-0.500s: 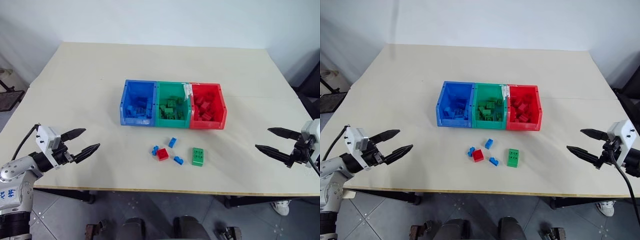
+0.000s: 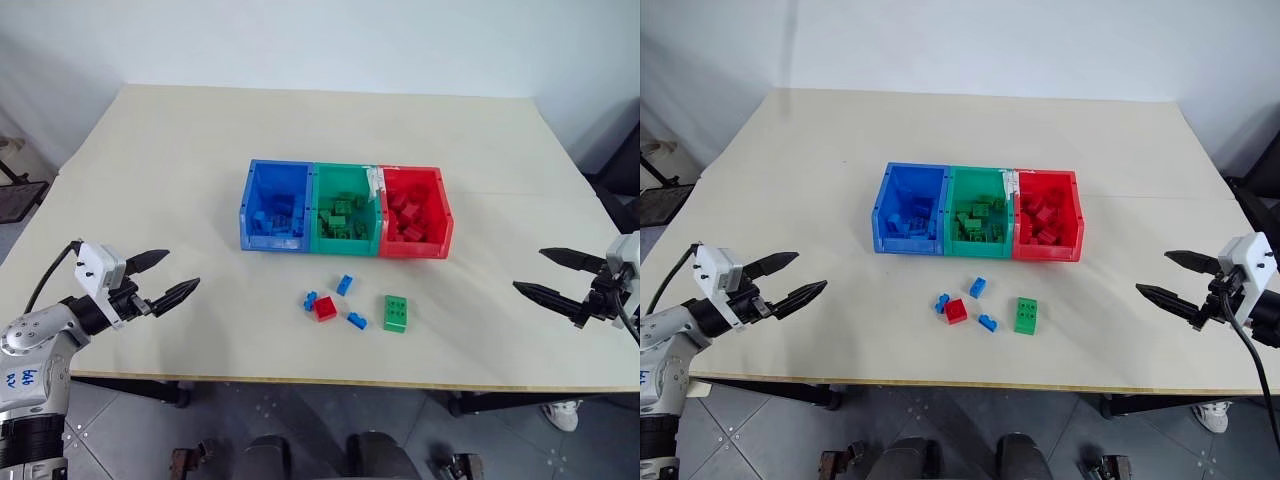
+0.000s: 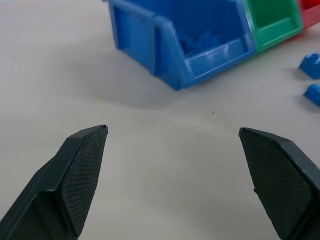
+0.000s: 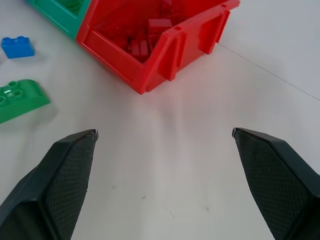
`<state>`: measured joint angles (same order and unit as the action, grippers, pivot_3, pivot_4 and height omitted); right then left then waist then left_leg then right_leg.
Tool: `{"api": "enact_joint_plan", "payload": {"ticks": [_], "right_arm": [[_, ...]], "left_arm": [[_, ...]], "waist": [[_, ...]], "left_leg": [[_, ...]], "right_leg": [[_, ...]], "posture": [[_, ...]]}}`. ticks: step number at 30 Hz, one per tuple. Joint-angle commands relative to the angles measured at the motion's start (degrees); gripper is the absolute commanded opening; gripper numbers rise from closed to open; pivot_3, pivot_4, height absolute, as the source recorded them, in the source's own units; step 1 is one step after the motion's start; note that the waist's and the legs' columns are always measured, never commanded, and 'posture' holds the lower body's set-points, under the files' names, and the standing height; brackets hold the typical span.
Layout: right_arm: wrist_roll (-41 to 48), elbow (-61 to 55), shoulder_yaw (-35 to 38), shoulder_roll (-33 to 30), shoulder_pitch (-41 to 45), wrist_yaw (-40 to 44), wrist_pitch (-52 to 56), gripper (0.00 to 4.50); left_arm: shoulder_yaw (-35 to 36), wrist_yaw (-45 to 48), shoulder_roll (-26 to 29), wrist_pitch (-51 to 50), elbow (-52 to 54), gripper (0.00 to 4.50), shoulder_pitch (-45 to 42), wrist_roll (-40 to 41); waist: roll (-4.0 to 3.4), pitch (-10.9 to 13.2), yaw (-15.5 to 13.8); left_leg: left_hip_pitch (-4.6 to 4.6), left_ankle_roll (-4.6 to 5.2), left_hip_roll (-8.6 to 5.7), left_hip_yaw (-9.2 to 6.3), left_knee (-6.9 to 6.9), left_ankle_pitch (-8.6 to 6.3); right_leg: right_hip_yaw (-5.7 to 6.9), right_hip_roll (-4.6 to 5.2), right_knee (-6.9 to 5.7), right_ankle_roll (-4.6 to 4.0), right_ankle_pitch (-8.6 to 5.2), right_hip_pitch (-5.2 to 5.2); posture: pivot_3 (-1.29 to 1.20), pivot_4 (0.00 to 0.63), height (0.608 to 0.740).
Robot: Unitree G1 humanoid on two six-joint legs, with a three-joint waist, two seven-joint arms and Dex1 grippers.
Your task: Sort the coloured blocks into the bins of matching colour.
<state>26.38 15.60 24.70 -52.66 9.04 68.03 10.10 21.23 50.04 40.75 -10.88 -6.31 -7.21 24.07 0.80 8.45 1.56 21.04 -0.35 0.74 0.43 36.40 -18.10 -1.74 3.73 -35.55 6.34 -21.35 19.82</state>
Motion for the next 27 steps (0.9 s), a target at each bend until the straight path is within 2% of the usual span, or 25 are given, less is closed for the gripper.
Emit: {"api": "enact_joint_plan", "payload": {"ticks": [1,3,7,10,14,21,25,27], "right_arm": [[0.19,-2.02,0.35,1.03,0.94,-2.89,0.23,4.50],[1.05,-6.29,0.87,2.67,0.00,-5.88,1.74,4.50],[4.67,-22.79,3.02,5.21,-7.09,-13.03,11.09,4.50],[8.97,-38.21,6.37,5.48,-16.66,-17.81,21.15,4.50],[12.41,-52.90,10.56,5.52,-27.00,-20.91,28.51,4.50],[15.29,-59.88,13.25,6.17,-31.08,-24.71,32.77,4.50],[15.40,-61.46,9.69,5.17,-30.33,-26.43,34.46,4.50],[14.35,-61.35,5.12,3.50,-27.11,-27.95,36.01,4.50]], "left_arm": [[-1.20,-2.69,1.19,-2.71,1.99,4.46,-1.49,-1.54],[-2.66,-0.85,0.24,-3.96,3.75,4.46,-2.36,0.41],[-8.54,2.83,-1.84,-6.41,6.20,4.46,-4.72,1.74],[-13.57,5.12,-3.68,-3.78,4.90,4.46,-7.40,-0.66],[-15.66,9.78,-4.89,3.03,-0.83,4.46,-9.66,-1.73],[-16.55,18.00,-3.40,10.83,-7.22,4.46,-11.15,-2.26],[-15.89,22.55,-1.86,13.03,-7.76,4.46,-10.00,-1.23],[-14.82,24.69,-0.83,13.97,-6.84,4.46,-8.62,0.02]], "waist": [[0.00,0.00,0.00],[0.00,0.00,0.01],[-0.04,-0.02,-0.56],[-0.07,-0.04,-1.30],[-0.02,-0.07,-1.49],[0.02,-0.09,-1.07],[0.05,-0.10,-1.28],[0.05,-0.10,-1.10]], "left_leg": [[0.00,0.00,0.00,0.00,0.01,0.00],[0.01,0.00,0.00,0.00,0.01,0.00],[0.05,-0.01,0.00,-0.08,0.03,0.00],[0.07,-0.01,-0.04,-0.10,0.05,-0.01],[0.09,-0.02,-0.04,-0.10,0.06,-0.01],[0.05,-0.01,-0.01,-0.04,0.04,-0.01],[0.05,0.02,-0.01,-0.07,0.05,-0.03],[0.05,0.05,-0.01,-0.08,0.05,-0.04]], "right_leg": [[0.00,0.00,-0.01,0.00,0.00,0.00],[0.00,0.00,-0.05,0.00,0.00,0.01],[0.02,0.00,-0.14,0.01,0.01,0.04],[0.01,0.00,-0.12,0.03,0.02,0.04],[-0.01,-0.05,-0.04,0.03,0.02,0.01],[-0.06,-0.09,0.16,0.02,0.01,-0.08],[-0.07,-0.08,0.14,0.02,0.01,-0.08],[-0.08,-0.07,0.14,0.02,0.01,-0.08]], "posture": [[0.00,0.150,0.740],[0.00,0.150,0.740],[0.00,0.150,0.740],[0.00,0.150,0.740],[0.00,0.150,0.740],[0.00,0.150,0.740],[0.00,0.150,0.740],[0.00,0.150,0.740]]}}
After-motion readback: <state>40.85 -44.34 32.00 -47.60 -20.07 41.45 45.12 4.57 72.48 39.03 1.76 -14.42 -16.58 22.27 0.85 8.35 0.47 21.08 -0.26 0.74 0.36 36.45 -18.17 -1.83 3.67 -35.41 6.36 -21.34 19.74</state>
